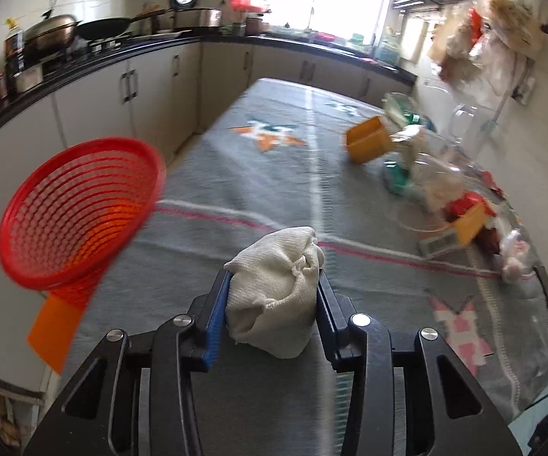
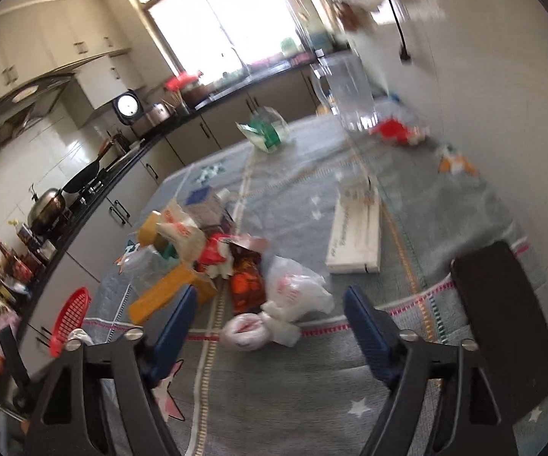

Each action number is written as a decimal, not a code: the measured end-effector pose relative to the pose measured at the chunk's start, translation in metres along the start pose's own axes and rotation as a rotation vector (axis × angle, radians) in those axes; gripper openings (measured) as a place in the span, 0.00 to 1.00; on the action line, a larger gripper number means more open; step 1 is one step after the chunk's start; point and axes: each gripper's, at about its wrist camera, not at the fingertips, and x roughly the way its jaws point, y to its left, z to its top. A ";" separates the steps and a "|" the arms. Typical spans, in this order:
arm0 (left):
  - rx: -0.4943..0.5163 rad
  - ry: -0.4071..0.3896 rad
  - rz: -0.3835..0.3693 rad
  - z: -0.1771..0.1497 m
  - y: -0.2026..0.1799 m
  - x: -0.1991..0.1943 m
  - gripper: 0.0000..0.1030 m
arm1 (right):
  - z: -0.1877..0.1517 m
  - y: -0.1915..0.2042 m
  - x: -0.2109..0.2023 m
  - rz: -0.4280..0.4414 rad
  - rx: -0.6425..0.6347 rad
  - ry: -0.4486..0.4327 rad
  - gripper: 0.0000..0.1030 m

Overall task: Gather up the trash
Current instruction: 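Grasp the white cloth with the left tool while the right tool grasps the white plastic bag, then carry the cloth and bag to the red basket and open both tools to drop them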

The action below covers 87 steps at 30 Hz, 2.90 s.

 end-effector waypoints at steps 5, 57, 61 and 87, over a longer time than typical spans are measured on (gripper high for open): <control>0.057 -0.003 -0.051 0.003 -0.032 0.002 0.39 | 0.012 -0.017 0.017 -0.046 0.029 0.031 0.80; -0.126 -0.214 0.103 0.030 0.111 -0.080 0.39 | -0.031 0.264 0.084 0.364 -0.458 0.275 0.31; -0.179 -0.195 0.135 0.034 0.144 -0.068 0.39 | -0.035 0.304 0.110 0.392 -0.503 0.307 0.31; -0.248 -0.098 0.186 0.031 0.209 -0.001 0.42 | -0.091 0.428 0.247 0.345 -0.666 0.475 0.38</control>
